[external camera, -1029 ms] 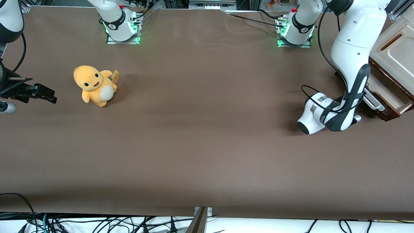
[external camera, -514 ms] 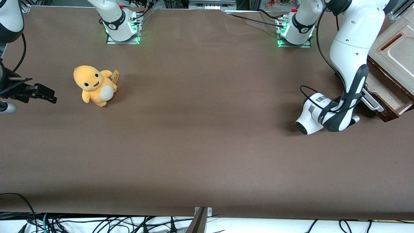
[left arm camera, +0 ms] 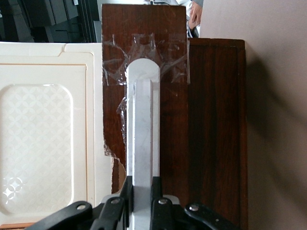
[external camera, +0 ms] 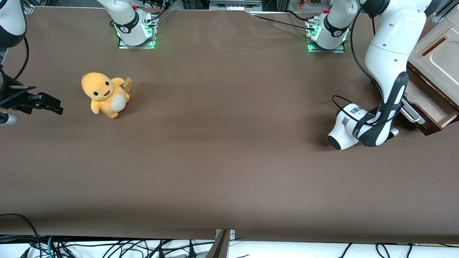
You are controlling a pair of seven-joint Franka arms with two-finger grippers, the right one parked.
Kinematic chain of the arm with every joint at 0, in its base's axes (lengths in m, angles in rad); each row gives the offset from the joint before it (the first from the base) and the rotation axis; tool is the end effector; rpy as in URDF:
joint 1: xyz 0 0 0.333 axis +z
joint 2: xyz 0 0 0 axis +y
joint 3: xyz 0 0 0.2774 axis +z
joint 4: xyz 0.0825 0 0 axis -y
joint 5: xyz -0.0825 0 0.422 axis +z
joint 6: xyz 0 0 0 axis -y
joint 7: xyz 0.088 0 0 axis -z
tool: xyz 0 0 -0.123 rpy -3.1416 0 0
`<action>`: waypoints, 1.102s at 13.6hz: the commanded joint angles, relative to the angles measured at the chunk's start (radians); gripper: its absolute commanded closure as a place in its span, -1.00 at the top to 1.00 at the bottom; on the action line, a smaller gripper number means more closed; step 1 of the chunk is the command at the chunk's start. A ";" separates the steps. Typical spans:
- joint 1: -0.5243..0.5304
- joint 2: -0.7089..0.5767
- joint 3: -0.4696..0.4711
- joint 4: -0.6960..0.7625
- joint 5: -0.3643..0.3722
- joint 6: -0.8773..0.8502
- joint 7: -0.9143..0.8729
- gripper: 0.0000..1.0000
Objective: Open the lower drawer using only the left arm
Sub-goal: 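Open the left gripper and back it away from the handle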
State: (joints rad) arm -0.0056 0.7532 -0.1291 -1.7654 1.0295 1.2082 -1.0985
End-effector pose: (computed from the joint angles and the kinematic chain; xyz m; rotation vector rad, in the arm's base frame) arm 0.5333 0.0523 0.1010 -1.5921 -0.4447 0.4134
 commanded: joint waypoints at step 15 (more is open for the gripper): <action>-0.017 -0.024 -0.004 0.034 -0.074 -0.056 0.016 1.00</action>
State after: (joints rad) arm -0.0268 0.7543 -0.1332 -1.7470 0.9896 1.1655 -1.1009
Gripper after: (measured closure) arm 0.000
